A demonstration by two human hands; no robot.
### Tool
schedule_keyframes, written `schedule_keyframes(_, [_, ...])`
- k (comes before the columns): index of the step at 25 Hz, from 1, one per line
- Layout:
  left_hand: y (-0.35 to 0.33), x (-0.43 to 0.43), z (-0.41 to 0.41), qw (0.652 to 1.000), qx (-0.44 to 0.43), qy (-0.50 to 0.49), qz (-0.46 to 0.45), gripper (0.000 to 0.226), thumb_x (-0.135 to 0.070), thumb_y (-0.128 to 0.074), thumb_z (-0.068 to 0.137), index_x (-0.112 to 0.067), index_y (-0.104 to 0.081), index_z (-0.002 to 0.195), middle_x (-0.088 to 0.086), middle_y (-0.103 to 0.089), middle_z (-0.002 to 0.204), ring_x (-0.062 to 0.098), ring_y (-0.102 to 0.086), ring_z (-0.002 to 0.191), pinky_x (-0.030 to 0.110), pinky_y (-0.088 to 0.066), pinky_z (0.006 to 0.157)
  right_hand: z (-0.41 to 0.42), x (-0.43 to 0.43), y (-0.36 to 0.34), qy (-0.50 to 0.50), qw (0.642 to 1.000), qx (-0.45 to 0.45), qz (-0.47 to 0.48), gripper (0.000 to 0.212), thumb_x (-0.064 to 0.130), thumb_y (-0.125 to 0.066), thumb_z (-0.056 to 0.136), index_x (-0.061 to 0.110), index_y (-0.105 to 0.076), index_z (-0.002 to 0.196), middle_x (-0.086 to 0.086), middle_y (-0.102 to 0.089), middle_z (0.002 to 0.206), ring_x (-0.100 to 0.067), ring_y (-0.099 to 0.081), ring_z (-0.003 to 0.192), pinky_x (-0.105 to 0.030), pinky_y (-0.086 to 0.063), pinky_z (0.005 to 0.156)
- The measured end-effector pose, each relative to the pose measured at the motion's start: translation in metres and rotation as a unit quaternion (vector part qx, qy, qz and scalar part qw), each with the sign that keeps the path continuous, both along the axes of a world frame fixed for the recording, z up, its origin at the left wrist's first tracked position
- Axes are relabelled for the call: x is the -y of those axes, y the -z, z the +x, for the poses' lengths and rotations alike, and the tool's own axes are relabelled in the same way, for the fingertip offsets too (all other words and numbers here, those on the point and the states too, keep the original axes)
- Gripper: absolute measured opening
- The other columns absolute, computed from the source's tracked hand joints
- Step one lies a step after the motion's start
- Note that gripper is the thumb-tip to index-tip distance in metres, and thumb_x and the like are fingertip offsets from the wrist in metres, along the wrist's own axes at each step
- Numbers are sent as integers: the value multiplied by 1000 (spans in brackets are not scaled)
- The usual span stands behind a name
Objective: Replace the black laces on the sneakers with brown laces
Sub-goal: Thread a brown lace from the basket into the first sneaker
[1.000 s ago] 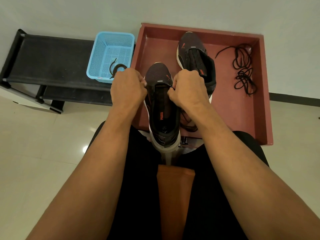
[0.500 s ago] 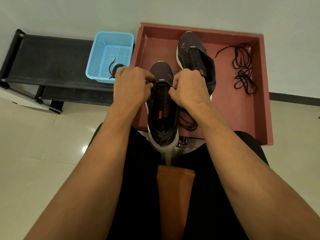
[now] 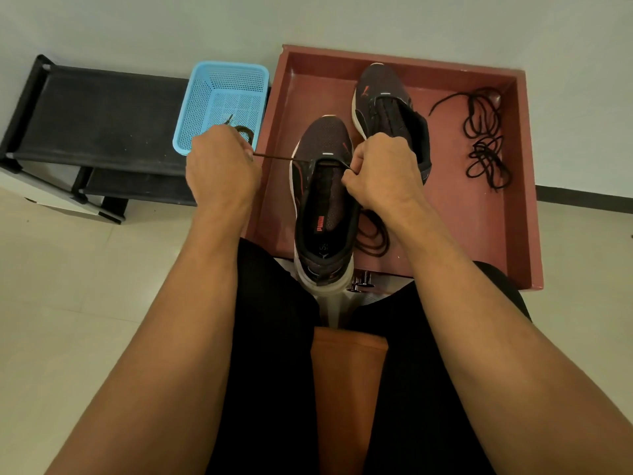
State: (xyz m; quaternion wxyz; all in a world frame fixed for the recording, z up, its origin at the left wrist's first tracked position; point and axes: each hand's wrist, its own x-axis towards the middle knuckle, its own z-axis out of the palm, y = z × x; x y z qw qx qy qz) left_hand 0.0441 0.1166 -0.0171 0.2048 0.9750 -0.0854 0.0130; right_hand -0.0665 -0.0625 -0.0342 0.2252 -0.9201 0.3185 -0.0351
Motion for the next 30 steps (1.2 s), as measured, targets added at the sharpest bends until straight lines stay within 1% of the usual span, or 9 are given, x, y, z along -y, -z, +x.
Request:
schedule_keyframes(3, [3, 7, -4, 996, -20, 82, 6, 23, -13, -65, 91, -21, -80, 107, 12, -75, 105, 38, -68, 106, 43, -54, 90, 0, 1, 1, -6, 1000, 1, -7, 8, 25, -77, 85, 18, -72, 86, -6, -70, 87, -27, -70, 84, -39, -61, 75])
schedule_keyframes(7, [10, 30, -11, 970, -61, 231, -46, 28, -17, -71, 91, -26, -79, 116, 0, -79, 109, 23, -72, 106, 40, -56, 101, 1, 0, 1, -13, 1000, 8, -4, 9, 25, -78, 87, 18, -73, 87, -5, -70, 86, -26, -70, 82, -37, -61, 75])
schedule_keyframes(12, [13, 36, -10, 981, -52, 175, -65, 10, -16, -77, 88, -24, -82, 91, 4, -78, 89, 25, -73, 91, 38, -59, 88, 2, 0, 0, -10, 1000, 12, 2, 9, 25, -78, 88, 18, -73, 86, -6, -70, 88, -25, -70, 81, -37, -62, 73])
schedule_keyframes(16, [11, 6, 7, 999, -15, 17, -27, 15, -15, -67, 91, -13, -79, 100, 15, -75, 102, 38, -70, 99, 45, -58, 89, 2, 1, 2, -11, 1000, 6, -8, 7, 22, -77, 86, 17, -72, 87, -6, -70, 87, -27, -70, 81, -40, -63, 77])
schedule_keyframes(18, [11, -4, 10, 1000, -29, -9, -6, 18, -13, -67, 92, -10, -78, 106, 18, -74, 106, 39, -69, 103, 46, -57, 92, 2, 2, 2, -10, 1000, 4, -7, 6, 21, -77, 86, 17, -72, 86, -6, -69, 86, -27, -70, 81, -41, -63, 76])
schedule_keyframes(21, [11, 5, 3, 995, -44, 85, 5, 21, -15, -70, 92, -16, -79, 110, 13, -74, 108, 36, -69, 105, 41, -54, 93, 2, 3, 3, -11, 1000, 2, -12, 6, 20, -77, 86, 17, -72, 88, -7, -70, 87, -27, -70, 81, -41, -63, 76])
schedule_keyframes(24, [12, 26, -5, 973, -66, 216, -39, 26, -19, -73, 91, -23, -78, 117, 3, -78, 110, 23, -72, 105, 36, -55, 100, 3, 2, 2, -17, 1000, 5, -14, 6, 21, -77, 87, 17, -73, 90, -6, -70, 88, -25, -70, 81, -37, -62, 75])
schedule_keyframes(26, [13, 35, -10, 969, -75, 229, -48, 19, -20, -76, 91, -24, -81, 109, 2, -79, 102, 22, -74, 100, 39, -57, 97, 4, 2, 3, -20, 1000, 7, -19, 7, 21, -77, 87, 17, -73, 90, -5, -70, 87, -25, -70, 80, -37, -61, 75])
schedule_keyframes(30, [12, 35, -9, 982, -47, 172, -56, 6, -22, -78, 87, -25, -81, 91, 3, -76, 87, 24, -72, 89, 37, -58, 86, 5, 1, 2, -17, 1000, 5, -20, 6, 20, -77, 87, 16, -72, 89, -6, -70, 87, -26, -69, 79, -39, -62, 75])
